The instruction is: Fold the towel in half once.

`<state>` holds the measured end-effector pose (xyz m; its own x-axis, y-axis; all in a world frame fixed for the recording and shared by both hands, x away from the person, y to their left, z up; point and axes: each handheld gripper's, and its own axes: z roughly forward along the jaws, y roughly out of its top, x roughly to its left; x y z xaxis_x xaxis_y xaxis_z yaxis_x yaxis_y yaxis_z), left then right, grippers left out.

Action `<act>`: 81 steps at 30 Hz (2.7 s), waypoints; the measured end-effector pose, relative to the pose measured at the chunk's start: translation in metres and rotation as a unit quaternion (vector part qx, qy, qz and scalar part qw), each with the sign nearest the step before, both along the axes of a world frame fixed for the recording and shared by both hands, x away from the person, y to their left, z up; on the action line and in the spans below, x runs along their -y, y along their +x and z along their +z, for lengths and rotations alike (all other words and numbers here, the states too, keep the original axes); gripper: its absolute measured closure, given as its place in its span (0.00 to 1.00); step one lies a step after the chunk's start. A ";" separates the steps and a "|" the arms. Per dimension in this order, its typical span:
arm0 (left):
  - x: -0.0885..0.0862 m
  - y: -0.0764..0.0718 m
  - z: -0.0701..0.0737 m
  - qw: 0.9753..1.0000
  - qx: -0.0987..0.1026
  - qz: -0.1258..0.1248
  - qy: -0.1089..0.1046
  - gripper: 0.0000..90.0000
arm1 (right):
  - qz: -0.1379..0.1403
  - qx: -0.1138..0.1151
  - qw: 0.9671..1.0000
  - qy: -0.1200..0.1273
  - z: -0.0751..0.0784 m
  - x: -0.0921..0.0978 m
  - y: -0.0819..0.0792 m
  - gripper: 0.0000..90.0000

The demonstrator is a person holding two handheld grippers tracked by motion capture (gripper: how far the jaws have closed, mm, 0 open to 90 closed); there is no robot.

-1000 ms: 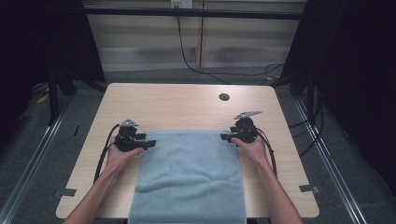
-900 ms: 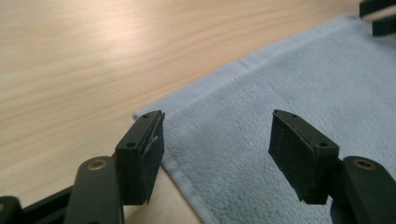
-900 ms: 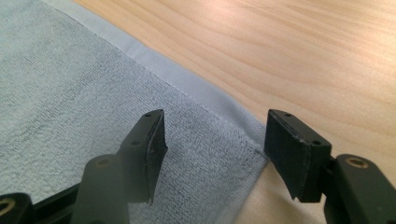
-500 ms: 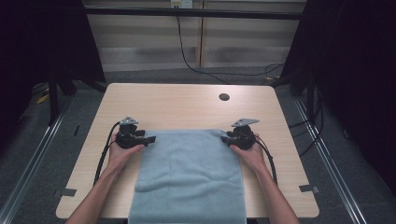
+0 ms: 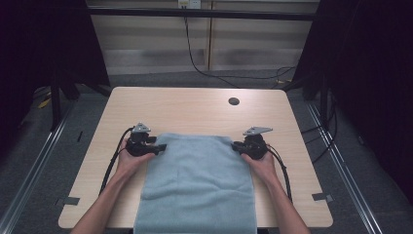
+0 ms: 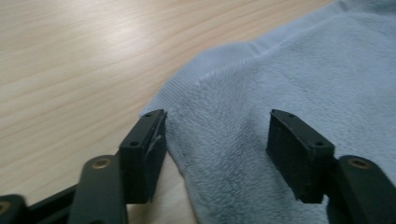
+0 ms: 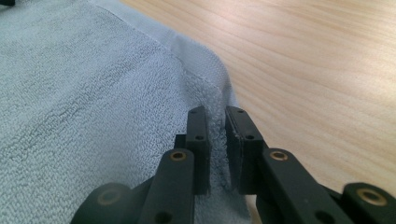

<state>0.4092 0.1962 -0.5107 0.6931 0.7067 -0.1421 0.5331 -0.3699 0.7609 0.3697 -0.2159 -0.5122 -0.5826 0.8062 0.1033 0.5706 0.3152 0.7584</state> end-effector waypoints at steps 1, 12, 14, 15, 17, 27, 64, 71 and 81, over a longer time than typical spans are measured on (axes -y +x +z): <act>0.002 -0.001 0.000 1.000 0.000 -0.005 0.000 0.49 | 0.001 -0.001 1.000 0.001 0.000 -0.001 0.000 0.89; -0.003 -0.002 -0.001 0.999 -0.026 -0.021 -0.035 0.92 | 0.008 -0.020 0.999 0.026 0.000 0.000 0.001 0.91; -0.005 -0.002 0.000 0.999 -0.028 -0.022 -0.040 0.92 | 0.008 -0.025 0.999 0.031 0.001 0.000 0.002 0.92; -0.006 -0.003 0.000 0.998 -0.030 -0.024 -0.040 0.93 | 0.005 -0.022 0.999 0.026 0.002 0.000 0.002 0.92; -0.009 -0.005 0.004 0.998 -0.027 -0.028 -0.039 0.92 | 0.005 -0.021 0.999 0.025 0.003 0.000 0.001 0.92; -0.017 -0.020 0.033 0.995 -0.001 -0.042 -0.093 0.93 | 0.008 -0.001 0.997 0.073 0.030 0.007 -0.001 0.93; -0.005 -0.008 0.155 0.987 0.114 -0.047 -0.105 0.93 | 0.037 0.094 0.989 0.111 0.174 0.017 0.006 0.94; -0.021 -0.054 0.131 0.986 0.092 -0.067 -0.118 0.93 | 0.047 0.076 0.988 0.123 0.139 0.027 -0.042 0.94; -0.020 -0.106 0.093 0.990 0.054 -0.091 -0.095 0.93 | 0.070 0.063 0.990 0.102 0.113 0.030 -0.110 0.94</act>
